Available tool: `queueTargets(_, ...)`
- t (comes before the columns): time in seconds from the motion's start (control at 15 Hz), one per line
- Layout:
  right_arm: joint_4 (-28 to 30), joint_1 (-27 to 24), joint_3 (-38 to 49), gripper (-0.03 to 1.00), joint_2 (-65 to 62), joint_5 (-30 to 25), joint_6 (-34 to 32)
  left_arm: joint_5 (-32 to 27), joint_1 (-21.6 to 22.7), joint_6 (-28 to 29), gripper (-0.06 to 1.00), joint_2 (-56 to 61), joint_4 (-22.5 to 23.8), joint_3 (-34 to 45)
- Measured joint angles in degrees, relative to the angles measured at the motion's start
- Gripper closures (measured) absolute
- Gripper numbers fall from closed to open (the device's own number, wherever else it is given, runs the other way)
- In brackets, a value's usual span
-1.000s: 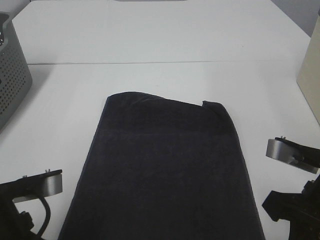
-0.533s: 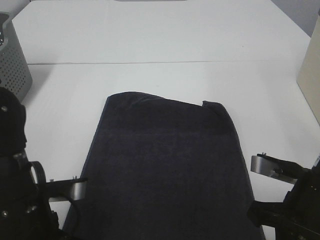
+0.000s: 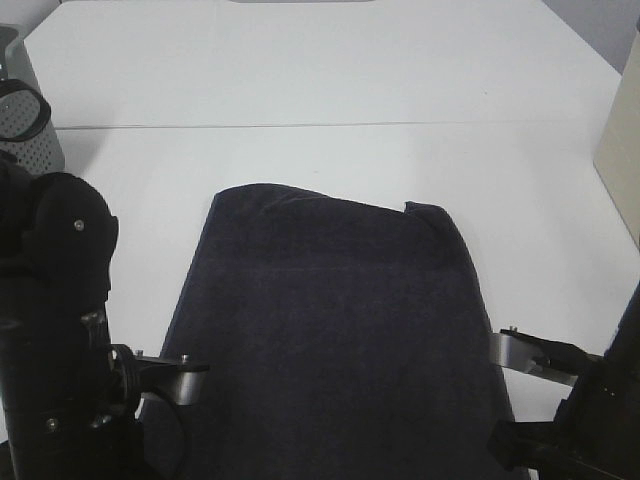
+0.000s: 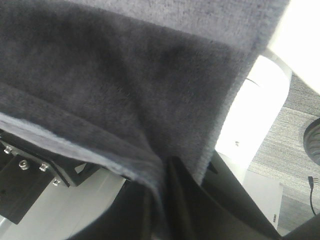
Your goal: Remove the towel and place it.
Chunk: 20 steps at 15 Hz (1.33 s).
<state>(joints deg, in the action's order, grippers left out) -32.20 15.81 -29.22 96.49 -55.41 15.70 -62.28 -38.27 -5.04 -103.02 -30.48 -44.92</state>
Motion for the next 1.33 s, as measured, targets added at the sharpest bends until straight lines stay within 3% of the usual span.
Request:
queueTargets(0.27,0.46,0.00,0.06,0.79,0.00,-0.11,0.00,-0.29,0.00,0.23,0.79,0.00,0.17,0.00)
queueTargets(0.4,-0.69,0.00,0.11,0.66,0.00,-0.23,0.00,0.06,0.00,0.23,0.50,0.00,-2.01,0.00)
queueTargets(0.53,-1.32,0.00,0.11,0.45,0.00,-0.23,0.00,0.06,0.00,0.23,0.20,0.00,-3.09,0.00)
queueTargets(0.6,-1.32,0.00,0.11,0.37,0.00,-0.23,0.06,-0.06,0.00,0.23,0.12,0.00,-3.15,-0.34)
queueTargets(0.8,-1.15,0.00,-2.18,0.30,-0.29,-0.46,1.20,-2.35,0.00,-0.29,0.07,0.00,-3.04,-6.07)
queueTargets(0.87,0.97,0.00,-6.76,0.29,-1.32,-0.63,1.38,-3.61,0.00,-1.03,0.07,0.00,-0.86,-11.97)
queueTargets(0.93,0.97,0.00,-6.76,0.29,-1.32,-0.63,1.38,-3.61,0.00,-1.03,0.07,0.00,-0.86,-11.97)
queueTargets(1.07,3.95,0.00,-13.46,0.29,-1.78,-0.74,0.11,-3.90,0.63,-1.09,0.07,0.00,3.90,-18.39)
queueTargets(1.2,5.67,-1.38,-19.88,0.29,-2.01,-1.83,-0.63,-4.13,5.21,-1.55,0.07,0.00,5.90,-24.41)
queueTargets(1.33,4.93,-6.76,-26.76,0.29,-1.78,-4.01,-0.40,-4.13,13.18,-4.07,0.07,-0.23,6.53,-29.91)
